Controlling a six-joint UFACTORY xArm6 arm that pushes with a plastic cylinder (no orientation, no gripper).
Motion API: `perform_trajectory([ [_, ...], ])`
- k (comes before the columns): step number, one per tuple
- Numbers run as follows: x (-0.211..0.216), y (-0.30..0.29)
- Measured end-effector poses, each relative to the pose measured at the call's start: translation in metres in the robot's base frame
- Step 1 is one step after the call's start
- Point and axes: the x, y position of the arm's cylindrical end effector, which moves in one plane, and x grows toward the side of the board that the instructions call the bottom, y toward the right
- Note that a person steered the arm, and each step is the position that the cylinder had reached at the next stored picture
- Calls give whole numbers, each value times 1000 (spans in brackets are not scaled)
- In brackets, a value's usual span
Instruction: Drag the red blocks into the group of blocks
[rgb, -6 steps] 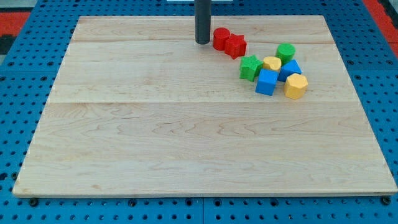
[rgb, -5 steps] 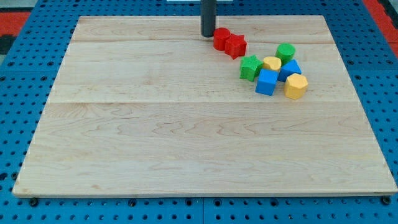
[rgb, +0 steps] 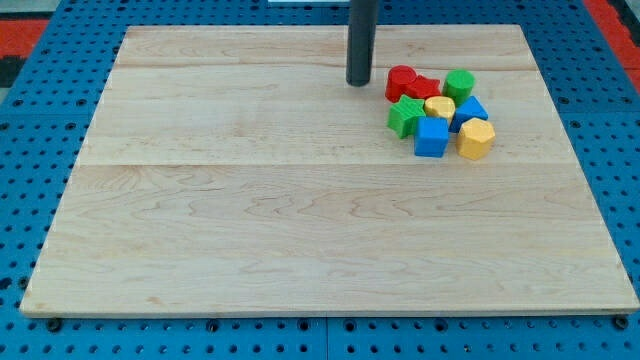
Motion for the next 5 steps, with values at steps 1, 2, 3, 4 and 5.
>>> perform_trajectory([
  [1,-8,44],
  [2,23,51],
  [3,29,37],
  [4,21,87],
  [5,20,90],
])
